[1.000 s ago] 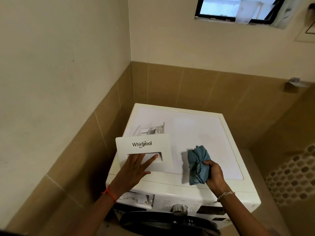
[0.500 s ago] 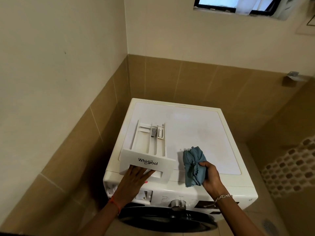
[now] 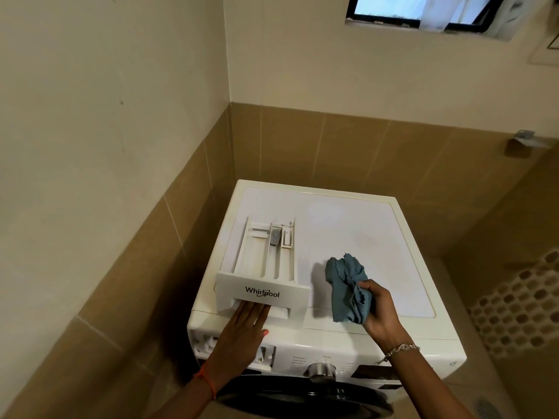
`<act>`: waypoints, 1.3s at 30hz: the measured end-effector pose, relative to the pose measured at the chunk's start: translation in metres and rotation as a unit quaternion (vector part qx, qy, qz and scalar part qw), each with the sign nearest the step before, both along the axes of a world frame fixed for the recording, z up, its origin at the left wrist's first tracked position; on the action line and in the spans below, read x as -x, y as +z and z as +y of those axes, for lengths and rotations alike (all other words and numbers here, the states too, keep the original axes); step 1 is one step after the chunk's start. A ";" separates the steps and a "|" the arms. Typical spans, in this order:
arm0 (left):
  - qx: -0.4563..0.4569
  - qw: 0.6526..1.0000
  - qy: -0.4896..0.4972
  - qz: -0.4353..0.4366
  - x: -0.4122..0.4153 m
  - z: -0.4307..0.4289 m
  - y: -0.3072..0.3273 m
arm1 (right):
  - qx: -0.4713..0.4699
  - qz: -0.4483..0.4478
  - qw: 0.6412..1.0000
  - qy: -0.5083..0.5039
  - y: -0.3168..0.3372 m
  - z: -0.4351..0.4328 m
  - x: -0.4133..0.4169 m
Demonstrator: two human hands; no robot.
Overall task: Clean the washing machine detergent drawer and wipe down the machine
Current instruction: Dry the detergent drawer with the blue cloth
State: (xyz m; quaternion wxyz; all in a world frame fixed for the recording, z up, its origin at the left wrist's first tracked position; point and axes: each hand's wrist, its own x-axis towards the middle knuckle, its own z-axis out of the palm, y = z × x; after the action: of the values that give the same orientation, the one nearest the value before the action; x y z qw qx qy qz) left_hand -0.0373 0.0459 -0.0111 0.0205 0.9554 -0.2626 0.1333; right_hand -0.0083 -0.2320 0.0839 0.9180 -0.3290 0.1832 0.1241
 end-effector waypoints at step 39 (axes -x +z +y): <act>0.670 0.406 0.160 0.600 -0.069 -0.023 0.192 | 0.152 0.117 0.970 0.150 0.122 0.030 -0.029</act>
State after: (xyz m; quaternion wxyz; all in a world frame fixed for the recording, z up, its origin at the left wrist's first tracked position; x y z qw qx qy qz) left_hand 0.0317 0.0230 0.1809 0.7850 0.4961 0.1474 -0.3404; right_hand 0.0210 -0.2024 0.2064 0.8005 -0.4714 0.2548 0.2684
